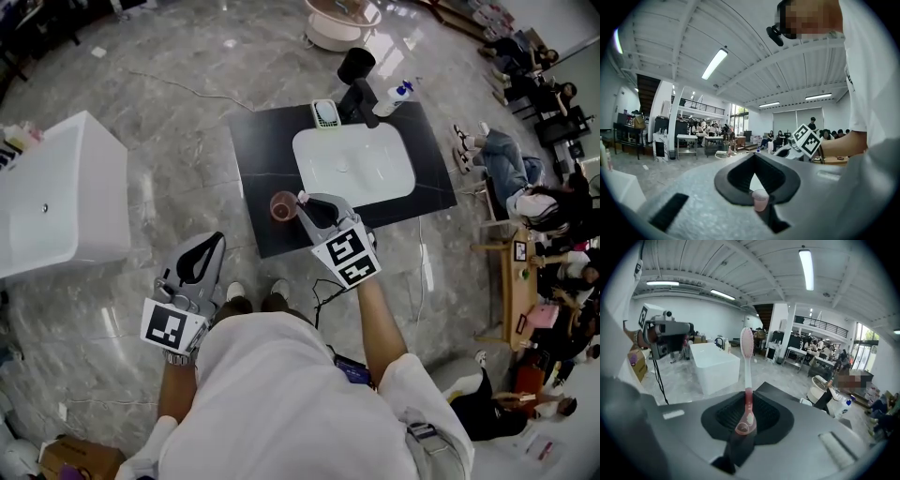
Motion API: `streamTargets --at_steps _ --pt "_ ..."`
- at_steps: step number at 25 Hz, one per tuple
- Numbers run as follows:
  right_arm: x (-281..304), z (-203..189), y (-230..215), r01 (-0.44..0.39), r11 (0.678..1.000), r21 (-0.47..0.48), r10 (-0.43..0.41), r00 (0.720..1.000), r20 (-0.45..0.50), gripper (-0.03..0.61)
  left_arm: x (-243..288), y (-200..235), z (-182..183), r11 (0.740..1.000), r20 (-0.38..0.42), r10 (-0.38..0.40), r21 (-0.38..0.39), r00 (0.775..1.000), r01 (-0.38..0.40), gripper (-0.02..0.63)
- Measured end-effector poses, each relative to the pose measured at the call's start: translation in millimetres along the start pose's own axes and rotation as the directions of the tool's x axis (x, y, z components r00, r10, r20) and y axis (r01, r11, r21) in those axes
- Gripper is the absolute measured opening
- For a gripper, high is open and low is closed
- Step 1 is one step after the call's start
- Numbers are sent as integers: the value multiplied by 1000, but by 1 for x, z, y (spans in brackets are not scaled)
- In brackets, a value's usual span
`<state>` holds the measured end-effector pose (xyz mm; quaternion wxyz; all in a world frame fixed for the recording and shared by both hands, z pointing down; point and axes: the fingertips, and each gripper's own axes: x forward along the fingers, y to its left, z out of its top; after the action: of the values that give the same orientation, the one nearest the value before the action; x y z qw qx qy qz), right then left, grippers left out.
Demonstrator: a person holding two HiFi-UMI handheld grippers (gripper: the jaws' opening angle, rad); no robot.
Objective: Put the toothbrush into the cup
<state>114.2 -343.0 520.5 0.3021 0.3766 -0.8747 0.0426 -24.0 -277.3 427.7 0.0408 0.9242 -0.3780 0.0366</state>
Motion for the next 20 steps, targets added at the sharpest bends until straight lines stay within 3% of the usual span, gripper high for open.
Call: streamTargets --at_steps 4,12,20 --pt "37 -24 4 -58 996 -67 51 993 -105 60 -4 7 -1 999 3 33 -5 999 -33 2" --pt "84 -63 15 -140 986 -94 115 965 -237 60 -20 20 -7 995 -5 98 -19 995 -98 2" --pt "121 -104 21 -216 966 -141 146 908 -393 61 -27 26 -6 992 -6 128 -16 992 -128 2"
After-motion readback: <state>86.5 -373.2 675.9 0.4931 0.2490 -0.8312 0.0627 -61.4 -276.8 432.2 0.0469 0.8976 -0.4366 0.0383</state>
